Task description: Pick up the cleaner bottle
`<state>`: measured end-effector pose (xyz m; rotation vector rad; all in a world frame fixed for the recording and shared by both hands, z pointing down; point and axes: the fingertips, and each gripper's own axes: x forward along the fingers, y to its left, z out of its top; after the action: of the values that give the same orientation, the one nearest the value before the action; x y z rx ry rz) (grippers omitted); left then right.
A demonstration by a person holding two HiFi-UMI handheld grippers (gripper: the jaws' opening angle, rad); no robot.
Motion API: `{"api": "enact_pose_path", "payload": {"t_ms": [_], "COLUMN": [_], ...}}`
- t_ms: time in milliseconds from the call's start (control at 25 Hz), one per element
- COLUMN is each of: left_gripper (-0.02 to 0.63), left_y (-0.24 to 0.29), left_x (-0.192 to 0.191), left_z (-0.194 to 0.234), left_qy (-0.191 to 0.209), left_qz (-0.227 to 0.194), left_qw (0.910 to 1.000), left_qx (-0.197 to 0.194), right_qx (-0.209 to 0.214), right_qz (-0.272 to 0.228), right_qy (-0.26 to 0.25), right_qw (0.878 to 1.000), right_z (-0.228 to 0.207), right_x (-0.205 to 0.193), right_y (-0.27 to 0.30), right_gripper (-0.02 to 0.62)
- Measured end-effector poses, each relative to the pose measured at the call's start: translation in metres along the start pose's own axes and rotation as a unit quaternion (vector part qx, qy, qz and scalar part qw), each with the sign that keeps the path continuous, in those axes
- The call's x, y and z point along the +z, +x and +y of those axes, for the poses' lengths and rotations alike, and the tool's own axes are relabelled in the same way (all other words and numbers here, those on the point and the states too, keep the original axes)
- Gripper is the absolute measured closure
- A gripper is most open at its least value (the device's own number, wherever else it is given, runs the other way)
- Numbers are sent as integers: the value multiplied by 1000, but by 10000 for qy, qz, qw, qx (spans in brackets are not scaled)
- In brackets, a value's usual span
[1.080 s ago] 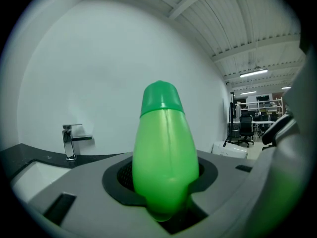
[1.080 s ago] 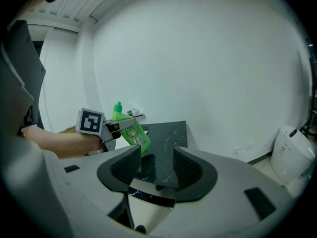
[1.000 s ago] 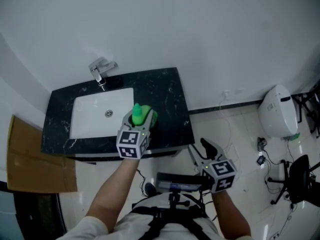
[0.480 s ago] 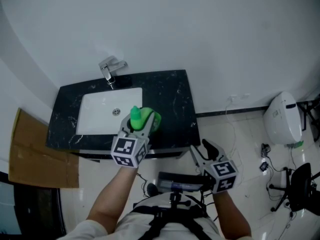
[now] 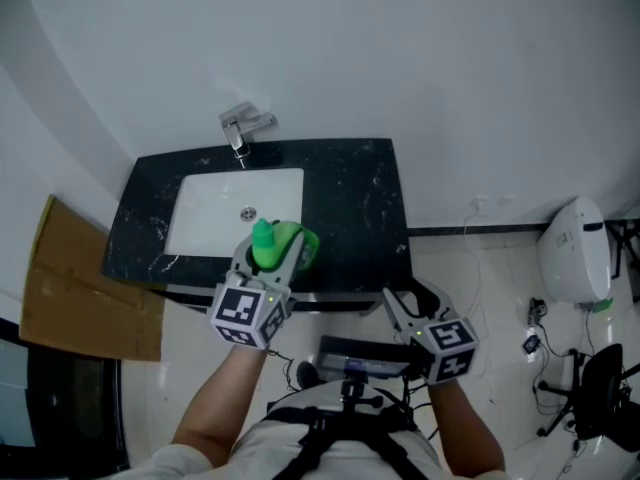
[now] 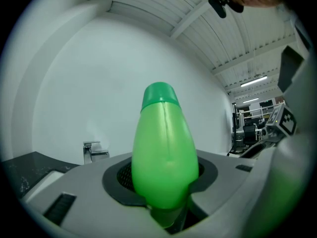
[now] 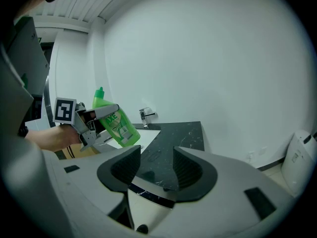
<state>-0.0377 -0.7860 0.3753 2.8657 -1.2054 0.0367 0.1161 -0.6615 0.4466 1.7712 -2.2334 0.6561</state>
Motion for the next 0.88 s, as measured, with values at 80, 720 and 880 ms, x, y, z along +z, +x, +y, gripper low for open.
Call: {"api": "enact_pose_path", "payload": {"t_ms": [80, 720, 880], "left_gripper": [434, 433, 433], "left_y": [-7, -54, -67], "left_x": [4, 32, 36], "left_z": [2, -4, -6], "left_qy": [1, -24, 13], "left_qz": [-45, -324, -358], "left_qw": [10000, 9995, 9993], "left_qx": [28, 34, 46], "right_qx": [39, 225, 286], "right_qz": [14, -28, -32], "right_qy": [-19, -95, -102], "right_qw": [10000, 9997, 9995], "right_z": [3, 15, 18], "right_x": [0, 3, 3], "right_y": [2, 1, 1], "right_gripper": [399, 399, 399]}}
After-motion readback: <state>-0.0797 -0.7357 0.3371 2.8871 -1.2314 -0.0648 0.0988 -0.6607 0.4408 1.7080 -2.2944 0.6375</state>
